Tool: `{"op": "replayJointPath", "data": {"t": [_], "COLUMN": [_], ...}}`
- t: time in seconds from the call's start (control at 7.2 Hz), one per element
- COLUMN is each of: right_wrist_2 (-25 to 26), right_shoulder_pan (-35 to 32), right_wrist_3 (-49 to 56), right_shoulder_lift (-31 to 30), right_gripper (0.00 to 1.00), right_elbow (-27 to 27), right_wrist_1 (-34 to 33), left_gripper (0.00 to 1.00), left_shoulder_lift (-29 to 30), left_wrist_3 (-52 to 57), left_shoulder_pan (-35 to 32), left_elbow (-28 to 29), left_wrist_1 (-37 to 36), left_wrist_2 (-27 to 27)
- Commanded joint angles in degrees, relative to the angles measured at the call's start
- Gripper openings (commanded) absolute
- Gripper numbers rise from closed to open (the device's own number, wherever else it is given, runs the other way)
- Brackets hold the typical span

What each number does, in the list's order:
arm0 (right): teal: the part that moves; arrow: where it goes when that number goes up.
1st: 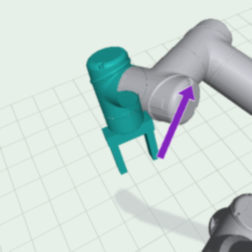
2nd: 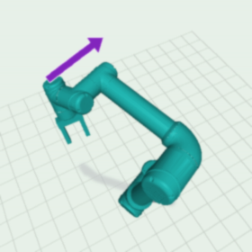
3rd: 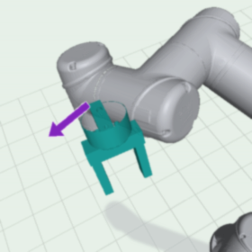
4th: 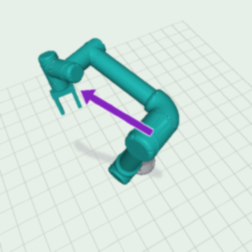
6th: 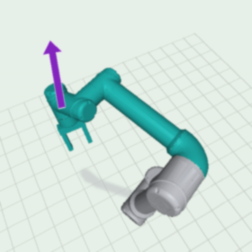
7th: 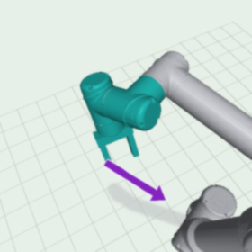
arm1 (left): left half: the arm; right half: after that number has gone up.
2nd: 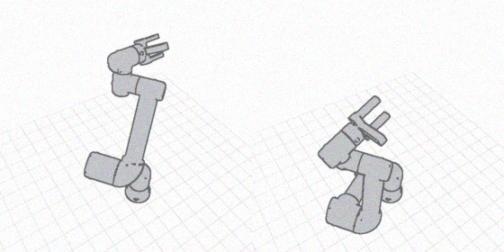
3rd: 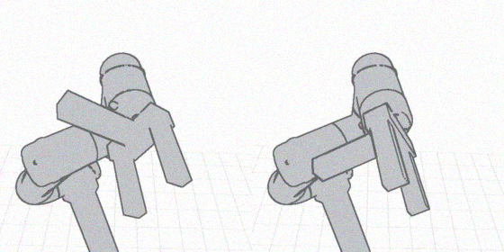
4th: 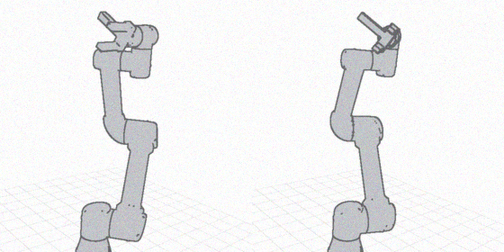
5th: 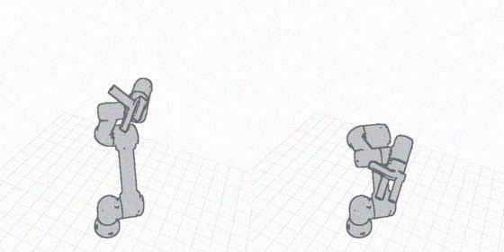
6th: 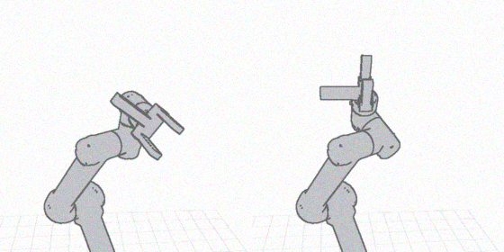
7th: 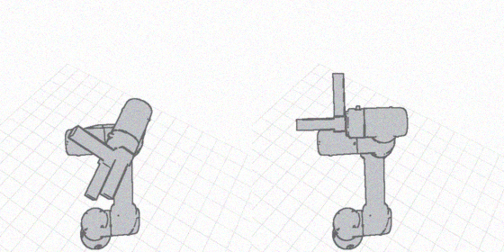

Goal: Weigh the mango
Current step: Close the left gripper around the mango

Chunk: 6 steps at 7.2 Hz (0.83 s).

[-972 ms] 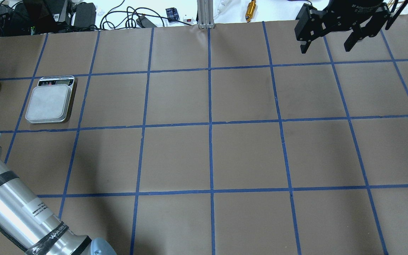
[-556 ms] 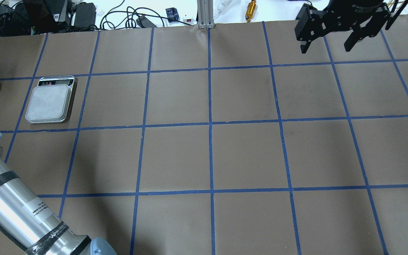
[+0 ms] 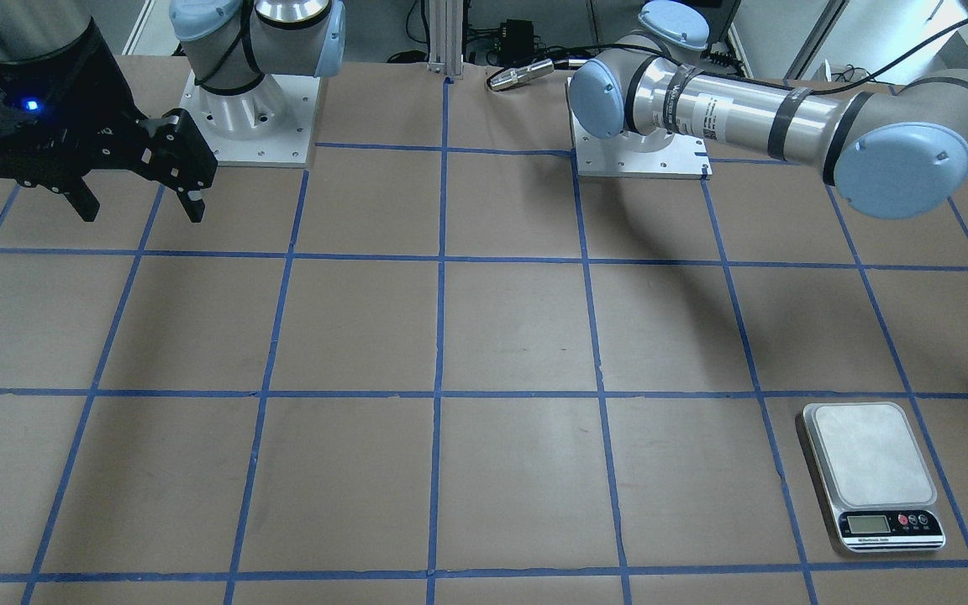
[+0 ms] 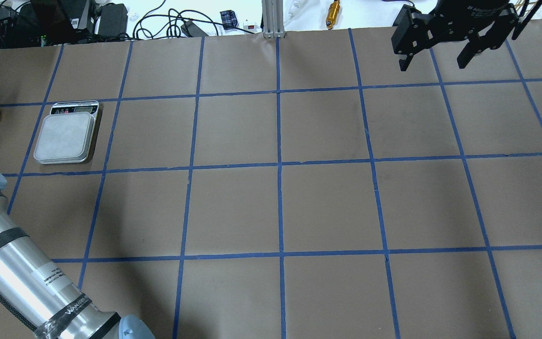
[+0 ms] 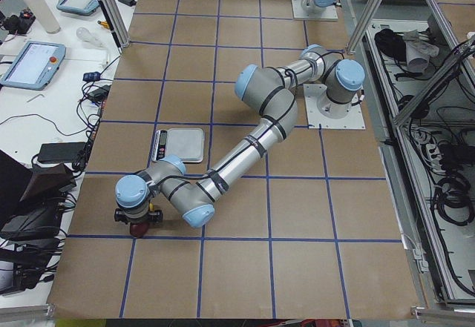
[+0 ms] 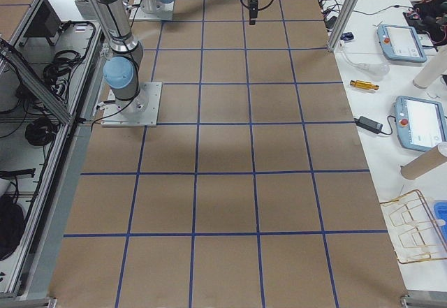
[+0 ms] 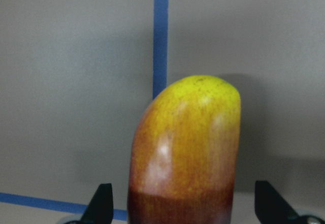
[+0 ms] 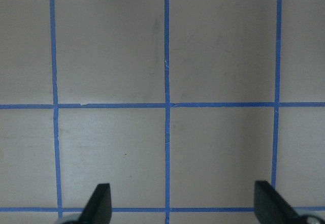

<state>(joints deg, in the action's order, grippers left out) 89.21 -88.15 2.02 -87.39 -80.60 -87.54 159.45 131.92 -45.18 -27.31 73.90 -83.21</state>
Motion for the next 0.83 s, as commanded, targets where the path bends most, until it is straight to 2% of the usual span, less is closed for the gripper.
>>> {"op": "replayJointPath", "data": {"t": [0.0, 0.28, 0.42, 0.56, 0.69], "right_wrist_2": [-0.09, 0.00, 0.00, 0.00, 0.00], "right_shoulder_pan": [0.00, 0.08, 0.00, 0.00, 0.00], "right_wrist_3": [0.00, 0.00, 0.00, 0.00, 0.00], "right_shoulder_lift": [-0.06, -0.06, -0.06, 0.03, 0.03], "right_gripper": [1.00, 1.00, 1.00, 1.00, 1.00], "right_elbow": [0.00, 0.00, 0.00, 0.00, 0.00], "right_wrist_1": [0.00, 0.00, 0.00, 0.00, 0.00], "left_gripper": [0.90, 0.89, 0.85, 0.80, 0.65], "left_shoulder_lift": [1.03, 1.30, 1.30, 1.30, 1.30], "left_wrist_3": [0.00, 0.00, 0.00, 0.00, 0.00], "left_shoulder_pan": [0.01, 0.01, 0.01, 0.01, 0.01], "left_elbow": [0.32, 0.32, 0.32, 0.32, 0.24], "left_wrist_1": [-0.07, -0.07, -0.07, -0.07, -0.07], "left_wrist_2": [0.95, 1.04, 1.30, 1.30, 1.30]}}
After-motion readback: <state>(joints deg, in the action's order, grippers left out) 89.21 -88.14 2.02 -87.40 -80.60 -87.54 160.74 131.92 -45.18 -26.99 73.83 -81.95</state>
